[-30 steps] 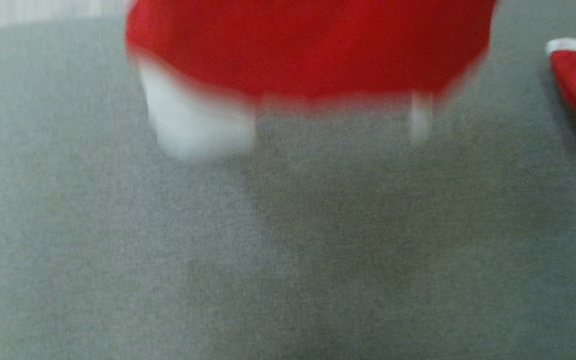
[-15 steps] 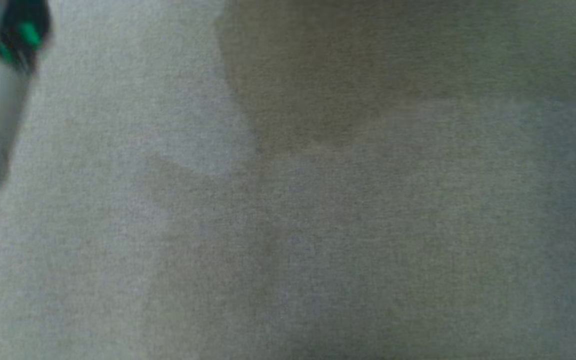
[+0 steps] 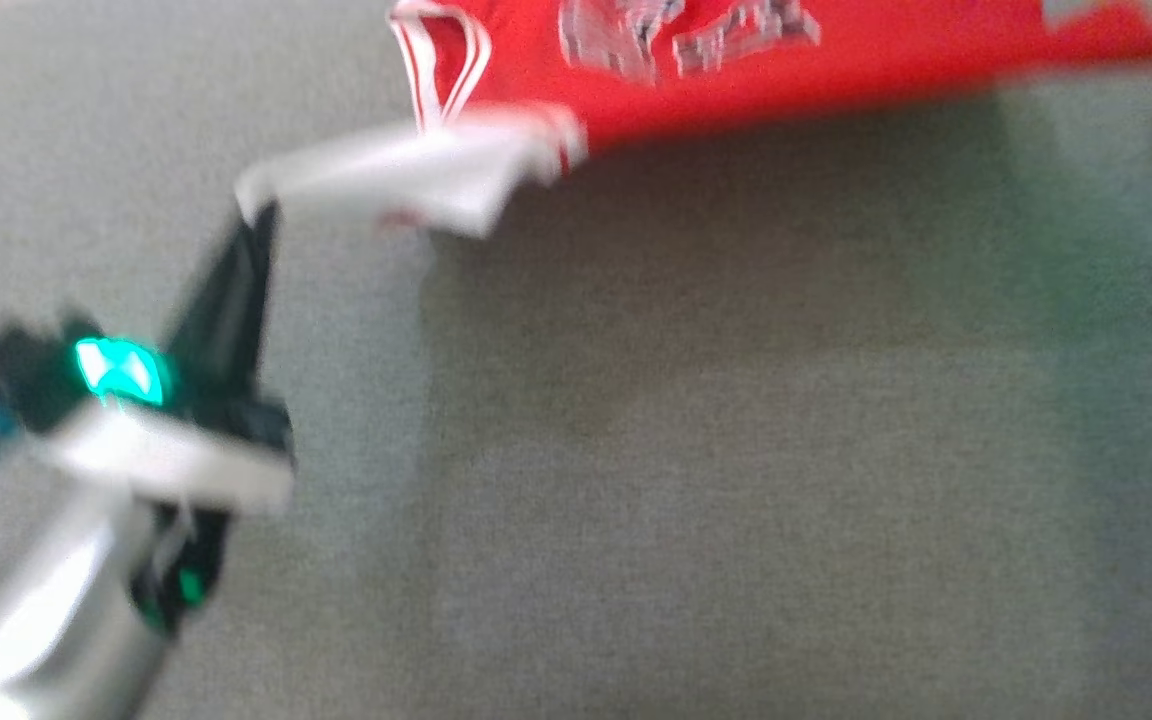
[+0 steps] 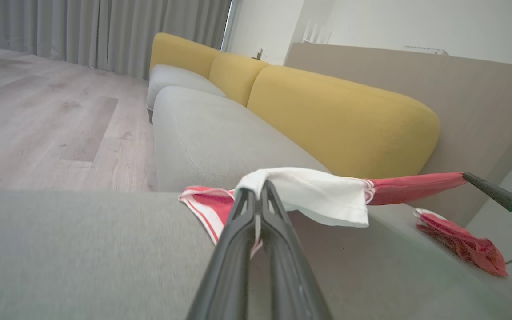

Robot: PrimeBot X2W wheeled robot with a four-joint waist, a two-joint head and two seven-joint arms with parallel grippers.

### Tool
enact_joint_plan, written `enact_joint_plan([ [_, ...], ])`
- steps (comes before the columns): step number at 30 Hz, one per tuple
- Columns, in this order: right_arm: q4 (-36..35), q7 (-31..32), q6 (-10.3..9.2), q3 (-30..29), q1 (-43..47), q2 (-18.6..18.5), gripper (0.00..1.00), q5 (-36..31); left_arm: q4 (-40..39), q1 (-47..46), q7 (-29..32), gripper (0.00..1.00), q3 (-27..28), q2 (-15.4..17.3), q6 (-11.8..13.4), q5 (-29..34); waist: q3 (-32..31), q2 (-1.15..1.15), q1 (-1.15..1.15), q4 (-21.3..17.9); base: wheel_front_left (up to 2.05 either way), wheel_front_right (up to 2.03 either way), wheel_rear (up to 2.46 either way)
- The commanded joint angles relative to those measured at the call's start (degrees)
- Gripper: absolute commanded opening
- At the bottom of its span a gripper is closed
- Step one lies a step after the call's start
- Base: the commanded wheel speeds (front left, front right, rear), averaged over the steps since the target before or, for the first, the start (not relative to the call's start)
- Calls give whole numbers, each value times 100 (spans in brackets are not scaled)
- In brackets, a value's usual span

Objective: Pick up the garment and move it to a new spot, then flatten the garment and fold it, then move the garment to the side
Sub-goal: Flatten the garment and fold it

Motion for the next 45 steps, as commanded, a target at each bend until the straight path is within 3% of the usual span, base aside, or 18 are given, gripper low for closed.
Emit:
enact_joint_plan([
  [1, -276, -60, 39, -119, 458, -194, 0, -44, -270, 177, -28, 0, 339, 300, 51, 106, -299, 0, 2, -7, 0, 0, 0],
  [10, -1088, -60, 39, -973, 2658, -147, 0, -349, -838, 2144, 5, 0, 104, 254, 432, 20, -698, 0, 2, 32, 0, 0, 0],
  [18, -1415, 67, 39, -1210, 3503, 92, 0, -528, -751, 2450, 31, 0, -40, 118, 456, -83, -726, 0, 2, 17, 0, 0, 0],
  [27, -1176, 413, 39, -1118, 2733, 440, 0, -654, -22, 1273, 69, 0, 34, -195, 170, -126, -418, 0, 2, -41, 0, 0, 0],
  [39, -105, 559, 39, -505, 845, 651, 0, -569, 993, -992, 572, 0, -402, -176, 11, -203, 330, 0, 2, -290, 0, 0, 0],
  [45, 451, 392, 39, -85, 153, 761, 0, -425, 1379, -1641, 406, 0, -706, -96, 9, -199, 567, 0, 2, -372, 0, 0, 0],
])
